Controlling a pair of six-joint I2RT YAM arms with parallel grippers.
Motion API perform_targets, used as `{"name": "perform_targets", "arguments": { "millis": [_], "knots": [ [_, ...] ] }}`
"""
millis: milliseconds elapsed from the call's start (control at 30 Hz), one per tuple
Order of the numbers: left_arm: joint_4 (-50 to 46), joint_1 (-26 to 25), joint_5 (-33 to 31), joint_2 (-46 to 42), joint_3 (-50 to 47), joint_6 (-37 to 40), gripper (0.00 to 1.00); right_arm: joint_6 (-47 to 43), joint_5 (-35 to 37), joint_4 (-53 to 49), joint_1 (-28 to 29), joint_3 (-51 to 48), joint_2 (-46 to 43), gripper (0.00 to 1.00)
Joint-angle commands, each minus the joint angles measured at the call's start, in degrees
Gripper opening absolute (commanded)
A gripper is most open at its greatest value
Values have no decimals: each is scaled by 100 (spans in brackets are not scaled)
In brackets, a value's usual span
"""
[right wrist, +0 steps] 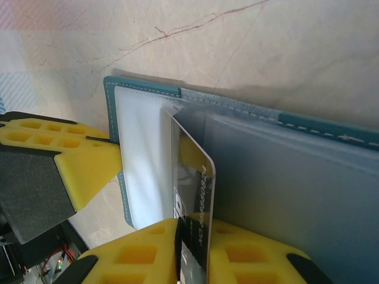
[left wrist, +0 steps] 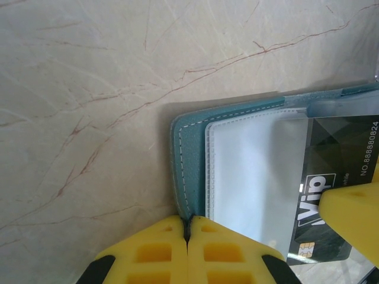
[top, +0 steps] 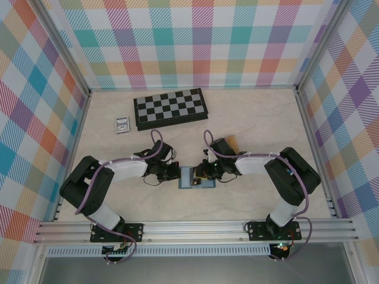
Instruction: Put the credit cards into the card holder
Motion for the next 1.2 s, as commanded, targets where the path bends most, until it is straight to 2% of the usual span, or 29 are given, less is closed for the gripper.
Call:
{"name": "perform_targets", "arguments": {
  "millis": [0,133,300,367,533,667,833,1167],
  "knots": [
    [-108,-106,-18,12,29,-65,0,28,95,-296,79,158,15,19],
    [-154,-103,-44,-33,-6,-65,0,-237,565,-1046,70,230,-348,24],
    [-121,-115,-36,-69,-71,-75,0,-318,657,-1349,66,248,-471,25],
    [-98,-111,-20,-52,-67,-69,0,-344,512,-1264,69,252,-408,19],
    [-85,-124,26,-17,-50,-81,0,-265,269,-1119,72,410,-119,11],
    [-41,-142,34,0,-48,-98,0,40,-215,-464,94,427,88,9],
    [-15,-154,12,10,-50,-130,0,61,-323,-342,122,542,301,10],
    [-67,-153,-52,-26,-91,-108,0,-590,573,-1952,123,895,-108,24]
  ]
}}
